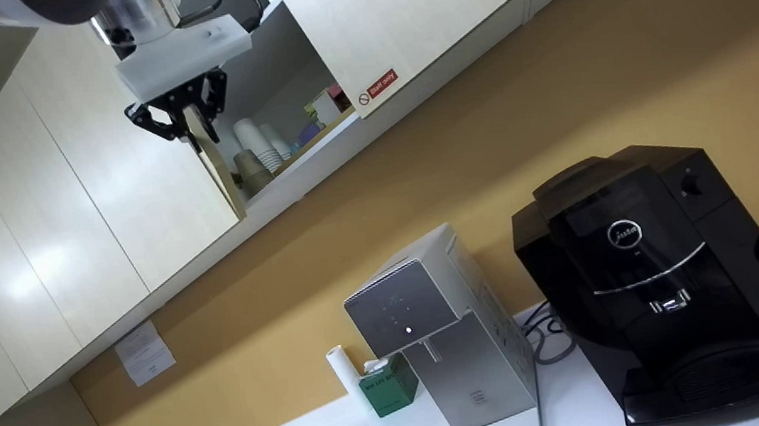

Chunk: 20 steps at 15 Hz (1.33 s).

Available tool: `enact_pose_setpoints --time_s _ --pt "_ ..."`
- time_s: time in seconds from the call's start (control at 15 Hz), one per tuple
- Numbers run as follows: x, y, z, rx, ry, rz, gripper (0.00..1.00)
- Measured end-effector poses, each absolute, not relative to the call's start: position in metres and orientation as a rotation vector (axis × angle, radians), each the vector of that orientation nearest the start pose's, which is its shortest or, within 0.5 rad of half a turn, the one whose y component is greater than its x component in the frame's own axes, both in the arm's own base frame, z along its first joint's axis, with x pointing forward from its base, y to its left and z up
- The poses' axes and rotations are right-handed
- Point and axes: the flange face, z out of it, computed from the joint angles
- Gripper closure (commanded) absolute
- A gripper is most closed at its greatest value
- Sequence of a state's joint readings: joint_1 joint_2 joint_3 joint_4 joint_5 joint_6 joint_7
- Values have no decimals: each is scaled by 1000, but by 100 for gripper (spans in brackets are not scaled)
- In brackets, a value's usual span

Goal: Close the cabinet door

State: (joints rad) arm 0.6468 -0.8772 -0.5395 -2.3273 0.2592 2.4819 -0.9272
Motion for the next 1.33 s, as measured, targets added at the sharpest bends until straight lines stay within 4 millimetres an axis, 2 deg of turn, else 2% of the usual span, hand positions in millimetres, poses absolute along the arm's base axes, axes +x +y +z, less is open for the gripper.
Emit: enact_pose_setpoints --time_s 0.33,0.6,0.93,1.0,1.13,1.33 --pt "398 -44 685 -2210 -1065 -1434 93" --pt "413 -58 689 -2175 -1164 -1389 93" --pt "447 -88 694 -2121 -1290 -1325 93" --pt "454 -92 695 -2109 -1307 -1316 73" --pt "464 -99 695 -2091 -1334 -1301 73" --pt "468 -102 697 -2090 -1352 -1290 73"
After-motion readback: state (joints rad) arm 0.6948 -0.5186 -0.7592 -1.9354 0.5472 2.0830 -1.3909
